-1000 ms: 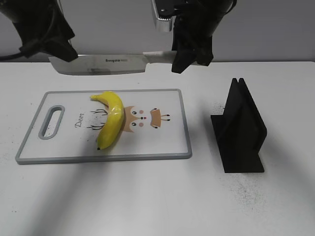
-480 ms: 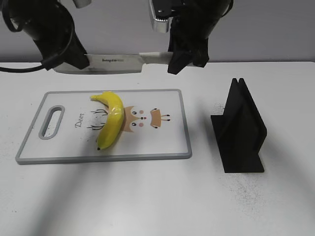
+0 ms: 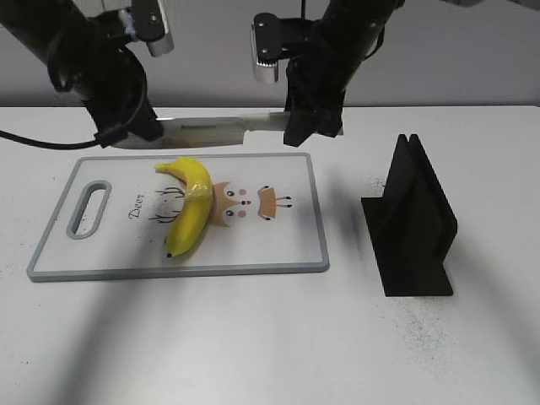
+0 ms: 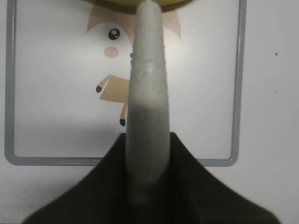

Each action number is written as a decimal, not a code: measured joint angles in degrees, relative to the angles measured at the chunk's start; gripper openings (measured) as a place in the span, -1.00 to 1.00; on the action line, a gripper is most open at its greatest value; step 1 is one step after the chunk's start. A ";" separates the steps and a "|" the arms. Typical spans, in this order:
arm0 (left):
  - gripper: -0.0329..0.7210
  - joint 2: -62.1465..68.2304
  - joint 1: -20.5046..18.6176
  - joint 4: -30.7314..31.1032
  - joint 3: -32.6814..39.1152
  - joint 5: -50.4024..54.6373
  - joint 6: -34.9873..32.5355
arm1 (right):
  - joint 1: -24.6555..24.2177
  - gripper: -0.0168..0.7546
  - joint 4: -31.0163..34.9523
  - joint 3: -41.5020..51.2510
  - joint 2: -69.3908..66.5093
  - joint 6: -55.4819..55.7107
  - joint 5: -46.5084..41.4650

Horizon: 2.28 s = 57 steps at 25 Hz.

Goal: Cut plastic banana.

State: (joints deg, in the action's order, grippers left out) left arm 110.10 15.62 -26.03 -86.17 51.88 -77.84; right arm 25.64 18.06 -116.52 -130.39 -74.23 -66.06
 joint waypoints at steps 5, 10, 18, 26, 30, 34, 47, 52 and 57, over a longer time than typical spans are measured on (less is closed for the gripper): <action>-0.91 8.54 0.00 -0.44 -0.12 -2.19 -0.20 | 0.00 -0.54 -0.12 0.00 -4.85 1.67 0.31; -0.89 12.48 -0.40 -3.67 -1.14 -3.33 -1.08 | -0.38 -0.54 -0.23 -0.51 -7.28 2.38 1.10; -0.89 11.26 -0.52 -3.73 -1.05 -3.22 -1.29 | -0.38 -0.54 -0.32 -0.77 -6.40 2.67 0.48; -0.89 2.79 -0.17 -2.23 -0.41 -1.31 -1.04 | -0.15 -0.54 -0.02 -0.68 0.26 3.66 -2.01; -0.89 -2.53 -0.17 -2.08 -0.41 1.00 -0.85 | 0.07 -0.54 0.36 -0.68 4.75 5.64 -3.39; -0.89 -5.70 -0.17 -2.08 -0.41 1.74 -0.85 | 0.12 -0.54 0.79 -0.68 6.62 5.77 -3.78; 0.20 -6.11 -0.27 -4.63 -0.41 0.78 0.65 | 0.18 -0.54 2.43 -0.68 6.71 8.20 -4.35; 0.82 -7.81 -0.27 -5.88 -0.41 -2.18 0.69 | 0.18 -0.54 2.44 -0.68 7.09 8.47 -4.33; 0.84 -12.10 -1.10 -6.36 -0.41 -5.08 4.64 | 0.18 -0.54 1.27 -0.40 9.01 10.61 -4.27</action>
State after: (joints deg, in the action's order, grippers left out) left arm 98.01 14.52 -32.39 -86.58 46.80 -73.20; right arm 25.82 19.33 -116.92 -121.39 -63.63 -70.33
